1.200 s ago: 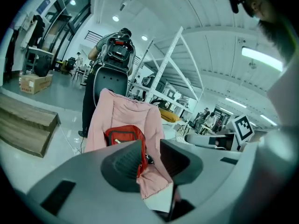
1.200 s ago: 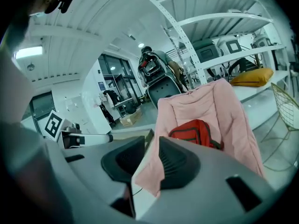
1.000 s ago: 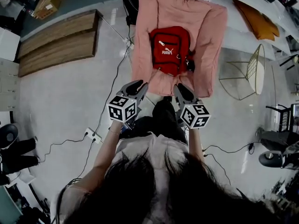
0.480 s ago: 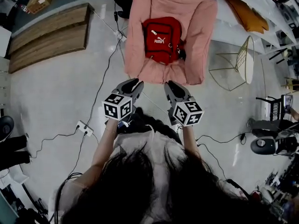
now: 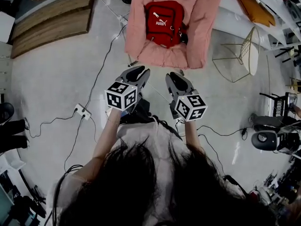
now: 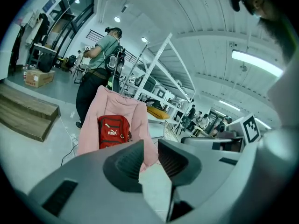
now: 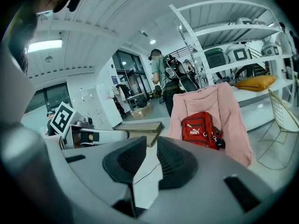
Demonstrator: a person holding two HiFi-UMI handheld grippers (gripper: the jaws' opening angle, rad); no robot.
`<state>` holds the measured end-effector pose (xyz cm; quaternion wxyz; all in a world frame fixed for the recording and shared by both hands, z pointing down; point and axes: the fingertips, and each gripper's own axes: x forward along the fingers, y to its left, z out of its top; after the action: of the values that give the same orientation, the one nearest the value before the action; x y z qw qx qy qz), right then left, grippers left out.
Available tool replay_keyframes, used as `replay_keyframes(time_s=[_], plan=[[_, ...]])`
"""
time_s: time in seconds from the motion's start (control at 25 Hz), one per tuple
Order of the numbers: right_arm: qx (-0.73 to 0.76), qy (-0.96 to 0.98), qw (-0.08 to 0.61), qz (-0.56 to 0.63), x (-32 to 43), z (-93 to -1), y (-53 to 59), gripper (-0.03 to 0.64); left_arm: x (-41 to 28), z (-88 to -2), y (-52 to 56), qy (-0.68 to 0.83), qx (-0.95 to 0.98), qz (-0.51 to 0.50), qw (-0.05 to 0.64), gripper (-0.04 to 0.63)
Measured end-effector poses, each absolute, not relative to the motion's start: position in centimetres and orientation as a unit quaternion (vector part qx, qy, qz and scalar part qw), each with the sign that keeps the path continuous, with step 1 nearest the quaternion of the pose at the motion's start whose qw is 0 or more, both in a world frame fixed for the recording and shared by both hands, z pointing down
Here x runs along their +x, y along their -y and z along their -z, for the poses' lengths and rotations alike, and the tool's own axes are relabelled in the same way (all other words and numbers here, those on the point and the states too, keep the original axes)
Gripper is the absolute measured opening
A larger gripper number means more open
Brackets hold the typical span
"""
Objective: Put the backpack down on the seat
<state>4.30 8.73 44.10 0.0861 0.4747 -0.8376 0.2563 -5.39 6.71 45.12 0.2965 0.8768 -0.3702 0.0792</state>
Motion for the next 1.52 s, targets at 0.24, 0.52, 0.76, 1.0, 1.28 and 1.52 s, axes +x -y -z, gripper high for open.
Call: replay_keyframes(time_s=[0.24,0.52,0.76,1.0,1.28,1.52], plan=[[0.46,0.849,0.077,-0.247,6.1,-43.4,-13.4,0.08,-2.7,-44.8,-11.9,0.378,0.876,-0.084,0.289,0.106],[0.453,0.858,0.067,-0.234,7.7,-42.6,-17.9,0.077,-0.2,-44.0,-17.0,0.378,0.879,-0.09,0.275,0.106],[0.452,0.861,0.062,-0.224,8.3,-42.4,-20.3,0.075,0.6,-43.7,-19.7,0.378,0.882,-0.095,0.267,0.106],[0.454,0.862,0.059,-0.217,8.2,-42.1,-21.4,0.074,0.7,-43.5,-20.9,0.375,0.885,-0.099,0.259,0.106],[0.453,0.864,0.063,-0.212,8.2,-41.9,-21.8,0.074,0.8,-43.3,-21.1,0.374,0.886,-0.097,0.256,0.106],[0.454,0.864,0.065,-0.21,8.5,-42.1,-22.0,0.074,0.7,-43.3,-21.2,0.378,0.885,-0.097,0.253,0.106]])
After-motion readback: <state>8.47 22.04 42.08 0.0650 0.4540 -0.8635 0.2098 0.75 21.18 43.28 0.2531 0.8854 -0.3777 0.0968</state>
